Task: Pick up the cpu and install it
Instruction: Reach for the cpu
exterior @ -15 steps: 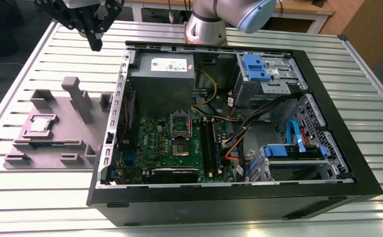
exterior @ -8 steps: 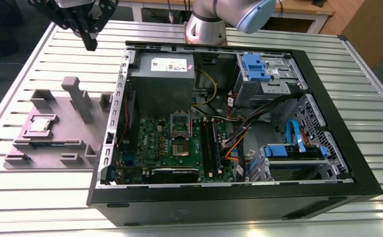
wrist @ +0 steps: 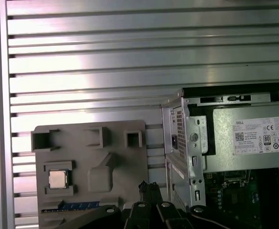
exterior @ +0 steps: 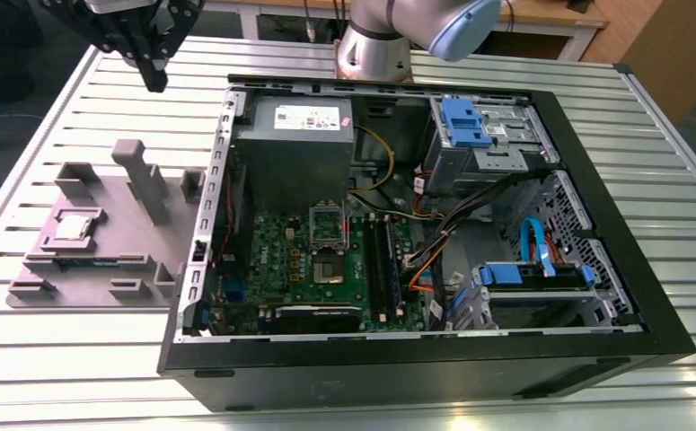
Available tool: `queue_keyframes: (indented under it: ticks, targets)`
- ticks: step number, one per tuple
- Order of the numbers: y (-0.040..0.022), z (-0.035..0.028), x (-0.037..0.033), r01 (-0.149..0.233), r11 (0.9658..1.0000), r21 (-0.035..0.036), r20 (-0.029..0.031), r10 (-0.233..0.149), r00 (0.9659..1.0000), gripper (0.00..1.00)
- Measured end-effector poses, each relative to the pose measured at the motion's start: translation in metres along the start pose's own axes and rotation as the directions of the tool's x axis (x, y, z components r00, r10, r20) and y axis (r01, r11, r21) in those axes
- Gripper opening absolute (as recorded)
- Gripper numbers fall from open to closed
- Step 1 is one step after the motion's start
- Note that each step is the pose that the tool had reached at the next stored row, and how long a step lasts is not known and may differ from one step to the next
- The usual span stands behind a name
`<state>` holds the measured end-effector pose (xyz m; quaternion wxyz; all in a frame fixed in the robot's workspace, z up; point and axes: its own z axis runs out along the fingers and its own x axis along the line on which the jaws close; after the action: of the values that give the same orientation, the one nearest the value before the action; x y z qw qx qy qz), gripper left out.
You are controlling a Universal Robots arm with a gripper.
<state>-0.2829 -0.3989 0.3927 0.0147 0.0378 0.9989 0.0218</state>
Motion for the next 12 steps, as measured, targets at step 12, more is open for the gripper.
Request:
queue_keyframes:
  ticks: [12]
  targets:
    - [-0.0009, -0.0004, 0.0124, 0.0, 1.0, 0.0, 0.0001, 0.0, 1.0, 0.11]
